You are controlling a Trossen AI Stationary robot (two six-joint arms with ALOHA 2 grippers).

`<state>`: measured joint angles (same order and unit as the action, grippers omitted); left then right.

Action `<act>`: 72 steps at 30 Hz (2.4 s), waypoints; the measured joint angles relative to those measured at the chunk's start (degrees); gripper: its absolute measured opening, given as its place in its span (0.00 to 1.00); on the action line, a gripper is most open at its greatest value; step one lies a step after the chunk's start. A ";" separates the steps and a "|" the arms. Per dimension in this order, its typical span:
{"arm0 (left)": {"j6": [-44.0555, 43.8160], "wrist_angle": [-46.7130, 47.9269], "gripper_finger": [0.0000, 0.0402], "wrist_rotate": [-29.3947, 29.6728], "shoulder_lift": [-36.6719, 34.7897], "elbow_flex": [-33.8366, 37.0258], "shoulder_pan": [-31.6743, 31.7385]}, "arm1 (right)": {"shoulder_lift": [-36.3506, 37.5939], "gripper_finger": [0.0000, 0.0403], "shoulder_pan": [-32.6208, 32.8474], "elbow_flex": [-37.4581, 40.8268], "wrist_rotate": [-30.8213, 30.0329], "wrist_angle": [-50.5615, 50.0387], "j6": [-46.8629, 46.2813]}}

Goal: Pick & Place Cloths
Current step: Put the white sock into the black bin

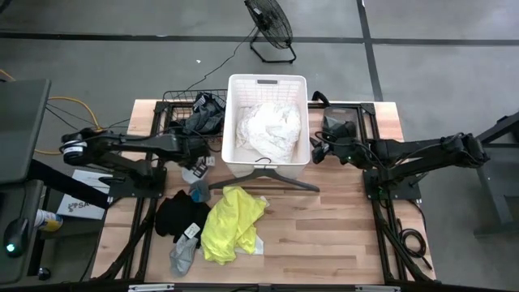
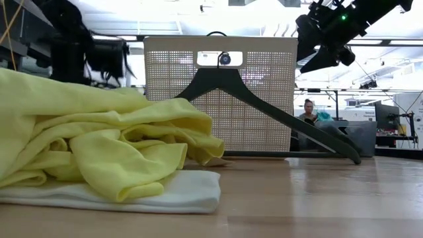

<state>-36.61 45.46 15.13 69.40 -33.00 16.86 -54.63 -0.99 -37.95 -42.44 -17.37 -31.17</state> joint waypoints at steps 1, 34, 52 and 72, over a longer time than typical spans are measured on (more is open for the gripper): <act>0.62 0.19 0.01 -0.29 -0.73 -0.60 0.00 | 0.00 0.77 0.00 0.00 0.00 0.12 0.19; 24.83 5.47 0.00 0.44 -21.18 -23.70 -0.01 | -0.02 0.77 0.04 -0.02 5.27 13.30 4.58; 44.09 -5.89 0.00 -2.29 -21.19 -31.22 0.00 | -3.72 0.77 2.29 -0.02 12.55 30.73 15.35; 55.26 -37.17 0.00 -23.00 -18.32 -31.22 -0.02 | -24.45 0.77 4.74 -0.02 20.16 77.34 38.85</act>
<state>18.65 8.30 -7.87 51.08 -64.22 16.84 -79.09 3.75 -37.98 -22.27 59.96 7.68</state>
